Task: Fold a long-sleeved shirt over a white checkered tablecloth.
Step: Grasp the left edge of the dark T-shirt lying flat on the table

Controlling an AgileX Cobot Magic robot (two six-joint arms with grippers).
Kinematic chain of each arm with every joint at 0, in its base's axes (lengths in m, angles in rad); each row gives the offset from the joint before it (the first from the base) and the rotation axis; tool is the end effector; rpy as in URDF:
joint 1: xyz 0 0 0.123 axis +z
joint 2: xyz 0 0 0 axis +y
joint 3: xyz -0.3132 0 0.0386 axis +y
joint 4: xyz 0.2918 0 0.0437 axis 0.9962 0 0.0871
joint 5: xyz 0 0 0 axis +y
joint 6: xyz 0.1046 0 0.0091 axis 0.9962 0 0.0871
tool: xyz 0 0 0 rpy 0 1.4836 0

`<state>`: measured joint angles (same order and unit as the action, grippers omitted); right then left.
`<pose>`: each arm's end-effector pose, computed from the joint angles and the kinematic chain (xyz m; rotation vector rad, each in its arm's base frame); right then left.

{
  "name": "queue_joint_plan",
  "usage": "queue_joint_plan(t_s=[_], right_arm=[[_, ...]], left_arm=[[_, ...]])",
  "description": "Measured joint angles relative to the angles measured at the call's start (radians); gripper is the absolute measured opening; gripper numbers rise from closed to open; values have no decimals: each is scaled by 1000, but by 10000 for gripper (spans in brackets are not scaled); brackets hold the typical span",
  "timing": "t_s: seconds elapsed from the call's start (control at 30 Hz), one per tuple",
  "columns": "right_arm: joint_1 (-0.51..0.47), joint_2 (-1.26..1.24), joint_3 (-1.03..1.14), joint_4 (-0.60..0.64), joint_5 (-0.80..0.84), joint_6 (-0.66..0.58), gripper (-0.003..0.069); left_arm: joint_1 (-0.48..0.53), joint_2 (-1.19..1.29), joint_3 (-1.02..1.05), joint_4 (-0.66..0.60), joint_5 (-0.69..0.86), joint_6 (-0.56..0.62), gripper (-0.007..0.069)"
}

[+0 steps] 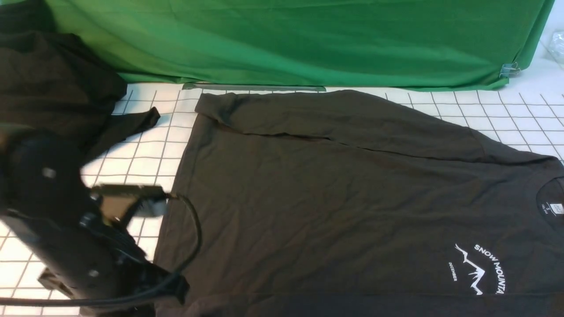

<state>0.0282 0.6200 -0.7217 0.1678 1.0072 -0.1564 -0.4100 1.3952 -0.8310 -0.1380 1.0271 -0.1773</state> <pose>0.1244 0.0183 0.3340 -0.1792 2.3706 0.1506 0.2341 -0.1152 0.2150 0.2562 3.0951 -0.2092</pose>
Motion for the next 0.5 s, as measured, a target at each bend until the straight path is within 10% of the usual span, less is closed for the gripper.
queue_joint_plan(t_s=[0.5], right_arm=[[0,0,0,-1,-18,-1,59]], left_arm=[[-8,129,131,-76,-137,-19,404]])
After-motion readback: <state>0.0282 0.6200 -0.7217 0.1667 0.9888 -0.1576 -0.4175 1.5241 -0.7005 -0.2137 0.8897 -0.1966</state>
